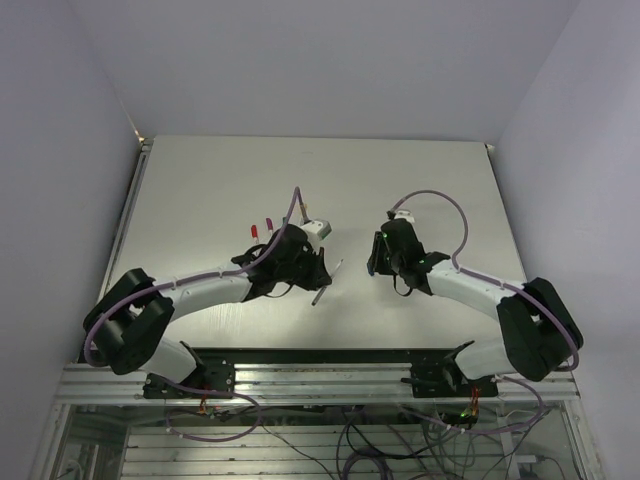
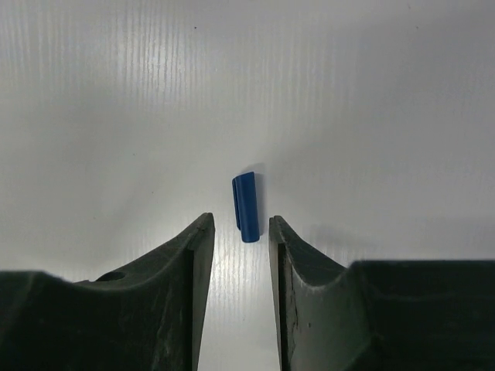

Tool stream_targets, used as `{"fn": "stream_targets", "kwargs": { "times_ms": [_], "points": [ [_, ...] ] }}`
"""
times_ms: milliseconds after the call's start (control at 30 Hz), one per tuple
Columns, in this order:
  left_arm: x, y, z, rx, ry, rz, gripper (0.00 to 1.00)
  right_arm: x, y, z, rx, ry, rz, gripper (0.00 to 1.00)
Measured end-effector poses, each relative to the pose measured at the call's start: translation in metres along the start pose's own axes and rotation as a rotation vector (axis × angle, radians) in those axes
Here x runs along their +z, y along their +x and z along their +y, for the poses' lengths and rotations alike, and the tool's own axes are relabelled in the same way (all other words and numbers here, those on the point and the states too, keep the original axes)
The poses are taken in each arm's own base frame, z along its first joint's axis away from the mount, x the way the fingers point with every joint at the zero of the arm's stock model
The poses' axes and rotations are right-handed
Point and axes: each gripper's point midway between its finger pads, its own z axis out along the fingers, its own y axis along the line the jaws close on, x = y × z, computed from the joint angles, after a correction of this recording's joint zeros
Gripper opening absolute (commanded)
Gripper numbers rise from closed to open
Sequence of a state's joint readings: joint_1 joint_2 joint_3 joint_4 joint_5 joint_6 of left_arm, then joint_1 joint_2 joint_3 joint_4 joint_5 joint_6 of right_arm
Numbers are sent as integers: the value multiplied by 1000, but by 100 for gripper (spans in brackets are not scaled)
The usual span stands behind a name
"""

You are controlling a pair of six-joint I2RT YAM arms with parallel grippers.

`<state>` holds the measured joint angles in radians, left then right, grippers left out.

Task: Insert the pens into the pen caps

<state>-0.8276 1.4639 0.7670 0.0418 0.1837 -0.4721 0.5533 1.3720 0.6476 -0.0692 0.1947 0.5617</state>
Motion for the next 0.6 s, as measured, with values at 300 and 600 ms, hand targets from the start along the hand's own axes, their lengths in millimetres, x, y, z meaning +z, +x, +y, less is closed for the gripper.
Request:
{"fn": "stream_targets", "kwargs": {
  "times_ms": [300, 600],
  "points": [
    [-7, -10, -24, -6, 133, -72, 7, 19, 10, -2, -57, 17, 55, 37],
    [-14, -18, -32, -1, 166, -103, 7, 28, 18, -5, -87, 33, 89, 38]
  ]
}}
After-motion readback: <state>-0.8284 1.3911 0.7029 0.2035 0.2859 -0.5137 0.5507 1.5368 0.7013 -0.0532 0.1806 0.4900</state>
